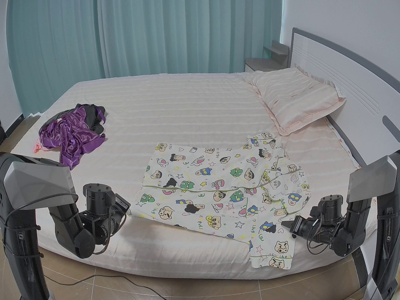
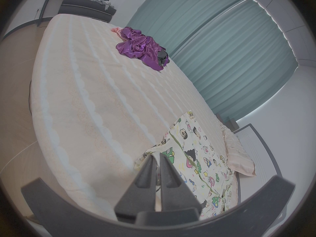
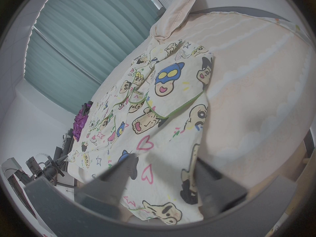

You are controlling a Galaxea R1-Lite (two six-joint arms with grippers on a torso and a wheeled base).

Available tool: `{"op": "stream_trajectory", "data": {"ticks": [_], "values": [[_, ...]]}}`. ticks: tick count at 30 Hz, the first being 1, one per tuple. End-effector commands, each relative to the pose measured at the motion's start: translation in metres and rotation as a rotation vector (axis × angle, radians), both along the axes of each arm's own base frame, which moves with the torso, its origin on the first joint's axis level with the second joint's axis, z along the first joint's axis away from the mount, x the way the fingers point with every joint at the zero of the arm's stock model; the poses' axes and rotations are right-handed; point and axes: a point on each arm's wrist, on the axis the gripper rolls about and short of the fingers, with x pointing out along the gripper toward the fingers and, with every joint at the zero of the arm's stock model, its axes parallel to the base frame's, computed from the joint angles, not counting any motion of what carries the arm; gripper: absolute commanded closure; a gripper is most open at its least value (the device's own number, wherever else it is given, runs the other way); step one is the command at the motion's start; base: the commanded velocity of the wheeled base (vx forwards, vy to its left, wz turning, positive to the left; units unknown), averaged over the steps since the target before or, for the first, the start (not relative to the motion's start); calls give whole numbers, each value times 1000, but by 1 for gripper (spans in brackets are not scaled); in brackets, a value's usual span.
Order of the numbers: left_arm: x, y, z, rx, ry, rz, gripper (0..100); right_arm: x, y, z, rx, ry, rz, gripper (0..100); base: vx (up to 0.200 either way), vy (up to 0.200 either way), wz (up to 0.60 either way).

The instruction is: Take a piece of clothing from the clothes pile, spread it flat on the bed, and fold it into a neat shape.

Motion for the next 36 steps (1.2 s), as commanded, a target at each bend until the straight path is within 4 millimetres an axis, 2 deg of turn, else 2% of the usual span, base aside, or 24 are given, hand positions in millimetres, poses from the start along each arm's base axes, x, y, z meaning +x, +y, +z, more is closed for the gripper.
{"op": "stream_trajectory", "data": {"ticks": [1, 15, 19, 20, 28, 32, 36], "values": [[1, 0, -2, 1, 3, 2, 100, 10, -5, -3, 9, -19, -14, 100, 0, 0, 0], [3, 0, -6, 5, 11, 2, 100, 63, -20, 11, 21, -149, -84, 100, 0, 0, 0], [3, 0, -9, 8, 18, 1, 100, 69, -21, 10, 14, -135, -85, 100, 0, 0, 0], [3, 0, -10, 9, 21, 1, 100, 69, -21, 10, 14, -135, -85, 0, 0, 0, 0], [3, 0, -13, 11, 30, 0, 100, 64, -39, 2, -32, -92, -98, 0, 0, 0, 0], [3, -1, -13, 12, 30, -2, 100, 45, -62, -3, -83, -45, -129, 0, 0, 0, 0], [3, -1, -13, 12, 30, -4, 100, 30, -76, 9, -76, -63, -169, 0, 0, 0, 0]]}}
